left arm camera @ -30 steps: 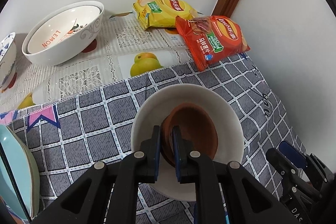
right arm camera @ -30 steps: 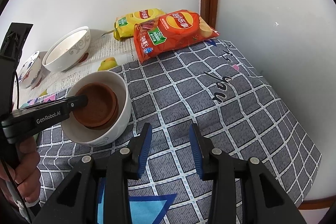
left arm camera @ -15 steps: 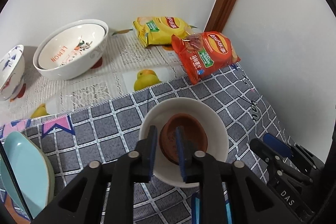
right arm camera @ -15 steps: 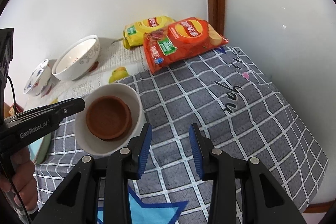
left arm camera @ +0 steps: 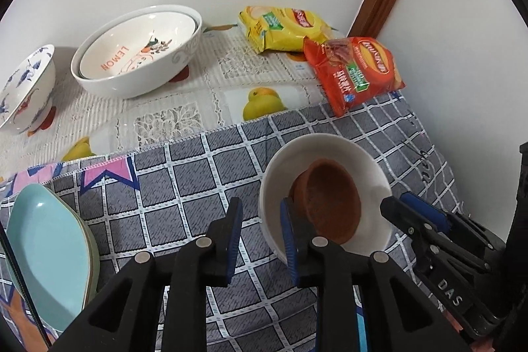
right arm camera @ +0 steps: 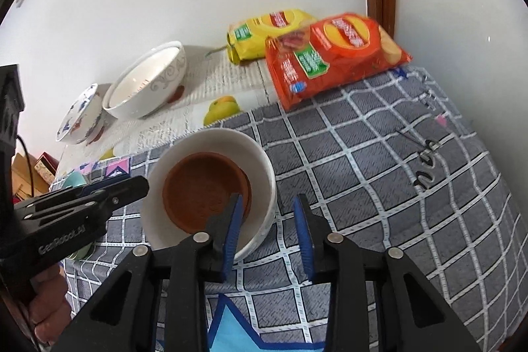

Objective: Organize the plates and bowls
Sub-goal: 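Grasp the white bowl rim with the left gripper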

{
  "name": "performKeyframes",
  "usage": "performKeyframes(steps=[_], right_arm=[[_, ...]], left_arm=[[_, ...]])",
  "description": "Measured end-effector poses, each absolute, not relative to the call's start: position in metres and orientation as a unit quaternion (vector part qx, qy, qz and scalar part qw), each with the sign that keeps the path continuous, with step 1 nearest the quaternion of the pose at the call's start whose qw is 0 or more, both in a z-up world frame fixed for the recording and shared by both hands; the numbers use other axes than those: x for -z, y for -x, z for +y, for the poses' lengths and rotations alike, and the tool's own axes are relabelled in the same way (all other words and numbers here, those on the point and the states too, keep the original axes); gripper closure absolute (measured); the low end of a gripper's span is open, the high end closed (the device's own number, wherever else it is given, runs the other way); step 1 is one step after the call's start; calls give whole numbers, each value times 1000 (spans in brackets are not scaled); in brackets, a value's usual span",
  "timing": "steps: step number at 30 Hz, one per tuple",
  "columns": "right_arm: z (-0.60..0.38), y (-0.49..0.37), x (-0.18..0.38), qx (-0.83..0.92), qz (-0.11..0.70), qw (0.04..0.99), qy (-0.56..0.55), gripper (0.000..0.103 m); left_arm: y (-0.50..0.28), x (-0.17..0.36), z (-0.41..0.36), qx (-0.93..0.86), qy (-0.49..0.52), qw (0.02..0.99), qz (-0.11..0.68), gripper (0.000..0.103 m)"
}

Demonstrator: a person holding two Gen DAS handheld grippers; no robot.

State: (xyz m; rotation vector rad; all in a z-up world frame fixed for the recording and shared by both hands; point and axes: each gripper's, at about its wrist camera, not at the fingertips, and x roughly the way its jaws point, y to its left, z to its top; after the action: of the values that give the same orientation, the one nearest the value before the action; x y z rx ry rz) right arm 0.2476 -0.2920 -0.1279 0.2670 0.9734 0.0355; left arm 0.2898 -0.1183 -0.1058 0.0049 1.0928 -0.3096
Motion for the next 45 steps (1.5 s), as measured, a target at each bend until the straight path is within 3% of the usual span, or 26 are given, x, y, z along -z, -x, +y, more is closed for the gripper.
performKeyframes(steps=[5, 17, 26, 45], right_arm=[[-291, -258, 141, -11, 487, 864, -127, 81], [-291, -276, 151, 13, 516, 846, -135, 81], [-293, -279, 155, 19, 518, 846, -125, 72], [-292, -286, 162, 26, 512, 850, -124, 72]], left_arm=[[-295, 122, -120, 142, -8, 833, 534, 80], [-303, 137, -128, 131, -23, 824, 551, 78], [-306, 144, -133, 131, -20, 821, 555, 78], [-307, 149, -137, 133, -12, 817, 560, 80]])
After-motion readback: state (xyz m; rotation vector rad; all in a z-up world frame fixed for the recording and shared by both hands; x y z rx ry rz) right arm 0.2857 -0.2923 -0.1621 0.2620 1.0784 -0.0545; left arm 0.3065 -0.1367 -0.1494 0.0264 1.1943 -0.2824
